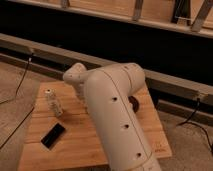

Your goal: Wipe the white sponge on the table

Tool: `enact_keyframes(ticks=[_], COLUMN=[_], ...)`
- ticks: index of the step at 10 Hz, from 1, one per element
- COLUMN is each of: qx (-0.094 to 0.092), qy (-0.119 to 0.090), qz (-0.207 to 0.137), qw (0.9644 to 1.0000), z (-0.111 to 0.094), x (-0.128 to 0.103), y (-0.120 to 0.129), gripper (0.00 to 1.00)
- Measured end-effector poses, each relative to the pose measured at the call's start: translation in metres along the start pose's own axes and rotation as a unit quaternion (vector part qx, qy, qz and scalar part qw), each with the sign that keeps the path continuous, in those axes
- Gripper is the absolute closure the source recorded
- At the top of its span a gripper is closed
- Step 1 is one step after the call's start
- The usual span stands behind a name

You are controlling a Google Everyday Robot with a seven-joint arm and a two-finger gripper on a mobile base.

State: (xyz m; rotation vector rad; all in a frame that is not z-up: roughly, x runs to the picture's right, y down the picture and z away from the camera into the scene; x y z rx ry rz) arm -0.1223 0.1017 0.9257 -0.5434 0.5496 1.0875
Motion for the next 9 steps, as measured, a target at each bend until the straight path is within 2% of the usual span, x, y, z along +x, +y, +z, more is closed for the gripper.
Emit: enact_keyframes(ticks=[3,5,8,9], qx=[-0.020,-0.041,-0.072,-0.086], qy=[0.003,0.006,0.011,0.016], qz=[-0.015,-0.017,-0.021,-0.028], qw=[0.9997,0.9990,0.9971,0.9958], z=[0.000,0.003,0.004,0.003], x=[0.007,0.017,0.040,0.057], y=[0.025,0.040,0.059,0.068], gripper=[0.90,0.90,0.90,0.90])
